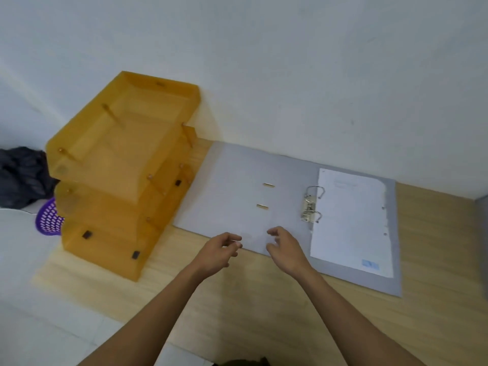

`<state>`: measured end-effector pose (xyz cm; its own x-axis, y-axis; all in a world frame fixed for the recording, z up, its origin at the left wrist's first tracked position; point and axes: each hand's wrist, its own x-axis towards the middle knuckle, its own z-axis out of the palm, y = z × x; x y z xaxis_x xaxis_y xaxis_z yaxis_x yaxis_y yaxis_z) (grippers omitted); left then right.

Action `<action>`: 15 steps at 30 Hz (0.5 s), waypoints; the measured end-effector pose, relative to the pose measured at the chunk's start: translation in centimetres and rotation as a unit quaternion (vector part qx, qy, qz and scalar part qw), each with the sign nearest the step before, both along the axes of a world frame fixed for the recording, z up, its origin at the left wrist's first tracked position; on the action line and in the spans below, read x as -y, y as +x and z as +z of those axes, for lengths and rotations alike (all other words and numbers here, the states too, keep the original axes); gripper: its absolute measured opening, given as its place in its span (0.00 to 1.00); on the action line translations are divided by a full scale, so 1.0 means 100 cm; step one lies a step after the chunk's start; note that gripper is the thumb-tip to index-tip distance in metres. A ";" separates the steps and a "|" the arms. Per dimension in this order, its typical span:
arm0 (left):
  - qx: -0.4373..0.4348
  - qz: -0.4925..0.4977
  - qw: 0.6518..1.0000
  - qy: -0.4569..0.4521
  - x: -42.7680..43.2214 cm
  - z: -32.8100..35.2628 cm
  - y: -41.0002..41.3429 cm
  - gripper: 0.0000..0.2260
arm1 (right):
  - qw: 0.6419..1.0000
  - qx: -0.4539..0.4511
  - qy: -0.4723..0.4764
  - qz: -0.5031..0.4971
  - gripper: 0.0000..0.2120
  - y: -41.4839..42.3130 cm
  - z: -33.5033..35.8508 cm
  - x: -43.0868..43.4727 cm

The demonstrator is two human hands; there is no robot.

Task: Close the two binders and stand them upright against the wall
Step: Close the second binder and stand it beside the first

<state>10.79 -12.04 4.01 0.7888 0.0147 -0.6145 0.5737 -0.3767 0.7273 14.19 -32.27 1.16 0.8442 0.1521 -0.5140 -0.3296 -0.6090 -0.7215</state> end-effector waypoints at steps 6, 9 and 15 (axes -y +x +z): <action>0.002 0.013 0.999 0.038 -0.034 -0.014 0.015 0.15 | 0.976 0.015 -0.111 0.186 0.32 0.050 -0.030 -0.050; 0.003 0.024 0.998 0.058 -0.048 -0.021 0.016 0.15 | 0.947 0.017 -0.200 0.249 0.32 0.050 -0.046 -0.055; 0.037 0.031 0.984 0.169 -0.054 -0.038 0.021 0.19 | 0.941 0.044 -0.216 0.258 0.31 0.019 -0.052 -0.030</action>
<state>12.86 -6.65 0.17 0.8222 0.2574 -0.5077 0.5533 -0.5707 0.6067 16.11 -29.26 -4.06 0.7581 0.3461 -0.5526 0.1394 -0.9139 -0.3811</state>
